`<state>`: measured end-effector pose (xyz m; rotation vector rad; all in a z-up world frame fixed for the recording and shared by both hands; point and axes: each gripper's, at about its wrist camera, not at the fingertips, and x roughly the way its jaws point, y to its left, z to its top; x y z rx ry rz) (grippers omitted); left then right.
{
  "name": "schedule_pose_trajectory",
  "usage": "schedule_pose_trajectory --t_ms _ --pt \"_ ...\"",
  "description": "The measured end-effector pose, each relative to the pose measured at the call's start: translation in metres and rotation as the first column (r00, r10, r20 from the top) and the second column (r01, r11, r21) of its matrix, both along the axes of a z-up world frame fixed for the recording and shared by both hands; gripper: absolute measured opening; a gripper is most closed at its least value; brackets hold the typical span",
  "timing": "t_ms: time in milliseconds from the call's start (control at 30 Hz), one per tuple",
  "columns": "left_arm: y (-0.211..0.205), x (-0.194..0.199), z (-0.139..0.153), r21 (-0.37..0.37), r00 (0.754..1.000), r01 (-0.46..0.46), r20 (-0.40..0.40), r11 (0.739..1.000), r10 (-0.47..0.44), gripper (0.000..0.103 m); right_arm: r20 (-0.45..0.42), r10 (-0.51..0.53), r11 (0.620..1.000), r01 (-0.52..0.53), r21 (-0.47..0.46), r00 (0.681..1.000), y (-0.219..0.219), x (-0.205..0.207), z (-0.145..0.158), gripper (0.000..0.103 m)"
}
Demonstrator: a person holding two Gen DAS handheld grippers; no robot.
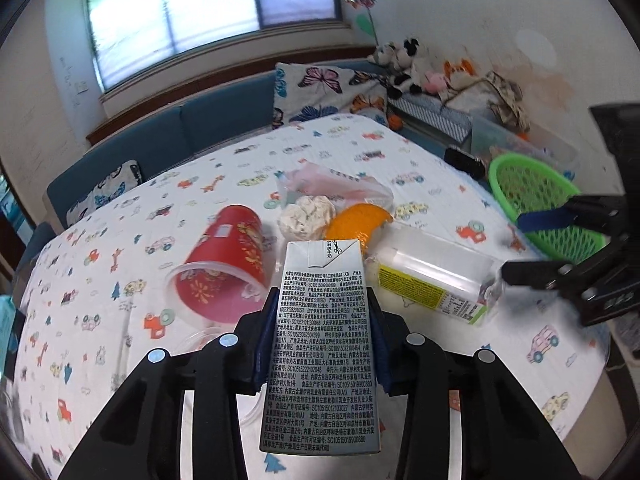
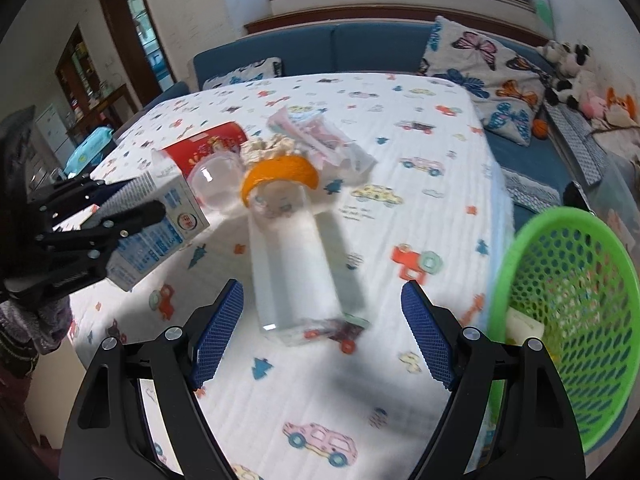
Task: Collect trash
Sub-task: 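Grasp the clear bottle with orange cap with the right gripper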
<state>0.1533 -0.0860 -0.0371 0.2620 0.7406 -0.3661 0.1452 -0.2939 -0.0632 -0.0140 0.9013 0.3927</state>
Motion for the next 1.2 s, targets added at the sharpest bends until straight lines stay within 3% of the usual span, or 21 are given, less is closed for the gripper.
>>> schedule_pose_trajectory --t_ms 300,767,833,1033,1200 --pt "0.028 -0.006 0.011 -0.066 0.998 -0.06 -0.005 0.996 0.059 0.039 -0.025 0.067 0.997 -0.068 -0.03 0.997 0.032 0.03 -0.018 0.081" --pt "0.041 -0.006 0.007 -0.085 0.997 -0.082 -0.013 0.993 0.081 0.039 -0.068 0.141 0.986 -0.147 -0.085 0.988 0.061 0.066 -0.044 0.081" --pt "0.041 -0.006 0.007 -0.087 0.997 -0.082 -0.014 0.993 0.081 0.039 -0.071 0.144 0.984 -0.15 -0.091 0.987 0.064 0.067 -0.047 0.078" --pt "0.041 -0.005 0.004 -0.087 0.996 -0.084 -0.021 0.993 0.083 0.039 -0.089 0.13 0.986 -0.139 -0.095 0.987 0.061 0.068 -0.051 0.056" --pt "0.039 -0.005 0.004 -0.092 0.997 -0.08 -0.019 0.993 0.079 0.039 -0.101 0.137 0.986 -0.145 -0.082 0.985 0.054 0.058 -0.044 0.055"
